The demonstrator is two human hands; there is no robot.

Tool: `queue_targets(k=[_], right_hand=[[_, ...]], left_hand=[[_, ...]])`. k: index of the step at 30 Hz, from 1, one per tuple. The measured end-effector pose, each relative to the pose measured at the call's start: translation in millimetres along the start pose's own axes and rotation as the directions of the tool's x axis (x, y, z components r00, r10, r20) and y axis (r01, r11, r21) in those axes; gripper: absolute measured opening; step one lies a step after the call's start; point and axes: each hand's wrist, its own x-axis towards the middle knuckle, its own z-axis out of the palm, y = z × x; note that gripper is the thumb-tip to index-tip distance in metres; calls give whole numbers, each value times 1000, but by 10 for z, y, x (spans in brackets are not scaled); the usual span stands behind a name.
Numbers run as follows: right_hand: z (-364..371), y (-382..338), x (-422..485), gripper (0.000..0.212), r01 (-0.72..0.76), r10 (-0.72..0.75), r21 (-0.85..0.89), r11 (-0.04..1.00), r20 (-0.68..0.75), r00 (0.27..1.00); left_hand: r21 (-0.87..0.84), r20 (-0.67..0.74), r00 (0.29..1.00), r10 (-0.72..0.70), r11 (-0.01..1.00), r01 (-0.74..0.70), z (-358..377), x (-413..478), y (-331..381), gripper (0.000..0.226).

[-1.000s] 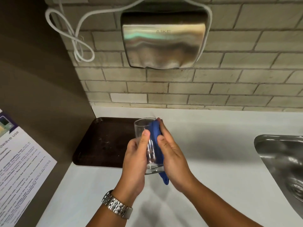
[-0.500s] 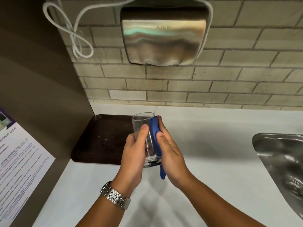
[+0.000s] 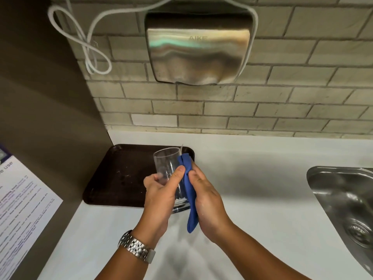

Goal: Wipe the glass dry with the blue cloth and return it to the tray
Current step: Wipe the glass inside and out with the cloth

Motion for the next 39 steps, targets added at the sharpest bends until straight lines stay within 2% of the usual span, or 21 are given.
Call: queue_targets(k=[5, 9, 11, 13, 16, 19, 21, 23, 25, 28, 31, 34, 37, 39], right_hand=[[-31, -67, 87, 32, -78, 82, 57, 995, -68, 994], [8, -70, 26, 35, 41, -42, -27, 999, -33, 999], [10, -51, 5, 38, 64, -64, -10, 998, -26, 998], [12, -64, 5, 36, 28, -26, 36, 999, -64, 998], [2, -68, 16, 36, -122, 137, 207, 971, -60, 989], [0, -24, 5, 35, -130, 139, 227, 965, -24, 990], [29, -33, -37, 35, -76, 80, 179, 981, -16, 997], [71, -46, -89, 39, 32, -30, 56, 998, -32, 999], [115, -27, -133, 45, 147, -150, -122, 982, -13, 989], [148, 24, -165, 50, 224, -224, -272, 936, 32, 974], [140, -92, -115, 43, 187, -186, -227, 956, 29, 982], [91, -199, -16, 35, 41, -43, -76, 996, -22, 999], [146, -277, -43, 44, 110, -112, -139, 984, -5, 994], [190, -296, -62, 51, 169, -169, -148, 974, 16, 986]], left_hand=[[-53, 44, 999, -24, 998, 27, -2, -11, 101, 97], [-64, 45, 999, -26, 998, 28, -9, -30, 153, 92], [-59, 53, 998, -15, 998, 18, -9, -52, 170, 89], [-102, 77, 997, -21, 994, 29, -11, -76, 170, 91], [-126, 69, 998, -16, 992, 25, -17, -112, 149, 82], [-99, 57, 998, -7, 995, 12, -38, -91, 123, 76], [-94, 39, 999, 15, 996, -12, -61, -85, 132, 83], [-61, 28, 998, 54, 997, -52, -80, -98, 138, 92], [-54, 38, 994, 103, 993, -101, -93, -107, 121, 81], [-35, 107, 987, 116, 993, -113, -96, -107, 110, 68], [-105, 141, 987, 70, 993, -55, -130, -83, 117, 58], [-169, 161, 987, 23, 986, 4, -158, -62, 136, 46], [-221, 242, 969, -55, 969, 110, -162, -65, 172, 61], [-239, 308, 950, -54, 962, 132, -152, -72, 182, 65]])
